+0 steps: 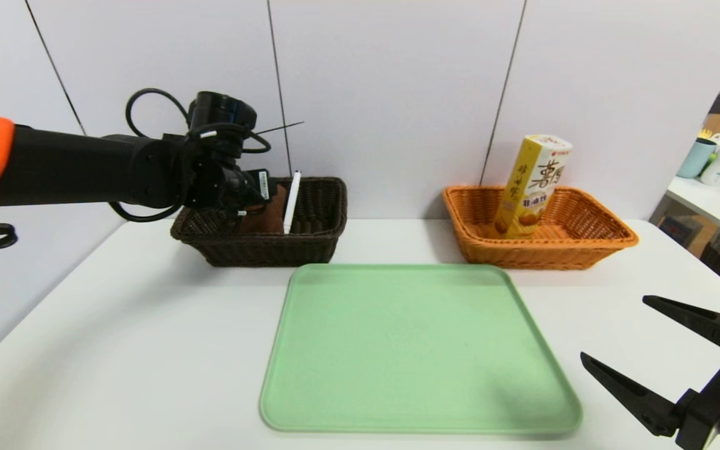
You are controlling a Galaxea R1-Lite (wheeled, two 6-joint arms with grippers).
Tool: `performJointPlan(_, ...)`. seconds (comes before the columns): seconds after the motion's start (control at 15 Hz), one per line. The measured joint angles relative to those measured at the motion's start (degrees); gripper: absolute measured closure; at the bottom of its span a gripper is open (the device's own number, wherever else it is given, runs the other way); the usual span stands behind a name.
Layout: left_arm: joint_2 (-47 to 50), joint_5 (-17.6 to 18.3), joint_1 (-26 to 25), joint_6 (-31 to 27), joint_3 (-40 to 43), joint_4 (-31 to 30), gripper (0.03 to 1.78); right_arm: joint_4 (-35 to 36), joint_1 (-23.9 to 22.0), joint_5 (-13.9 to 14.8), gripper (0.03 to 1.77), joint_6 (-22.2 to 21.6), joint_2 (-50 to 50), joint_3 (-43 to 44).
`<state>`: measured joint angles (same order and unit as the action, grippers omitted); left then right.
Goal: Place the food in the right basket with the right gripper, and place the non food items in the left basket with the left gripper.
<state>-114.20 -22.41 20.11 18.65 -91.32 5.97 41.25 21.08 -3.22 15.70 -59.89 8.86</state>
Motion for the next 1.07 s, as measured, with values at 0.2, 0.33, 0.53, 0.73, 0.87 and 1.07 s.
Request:
performJointPlan(0.2,7.7,-0.1,0.7,-0.9,9.7,-3.5,0.22,0.0,0.0,0.5,0.1,0.0,-0.3,0.1)
performJointPlan(0.33,13.4,-0.2,1.0,-1.8,17.1,-6.6,0.19,0.0,0.0,1.0,0.1,-0.1,-0.6,0.2)
performJointPlan(0.53,22.3,-0.4,1.2,-3.1,26.1,-9.3,0.17,0.0,0.0,2.1,0.1,-0.2,-0.9,0.4)
performJointPlan(0.73,30.8,-0.4,1.2,-4.3,33.6,-9.7,0.15,0.0,0.0,3.7,0.1,-0.2,-0.9,0.4)
performJointPlan(0.87,36.2,-0.4,1.2,-5.0,38.2,-9.7,0.14,0.1,0.0,5.2,0.1,-0.2,-0.8,0.4)
performJointPlan(1.07,44.6,-0.3,1.3,-6.4,44.7,-9.5,0.14,0.1,-0.4,8.8,0.1,-0.4,-0.6,0.4)
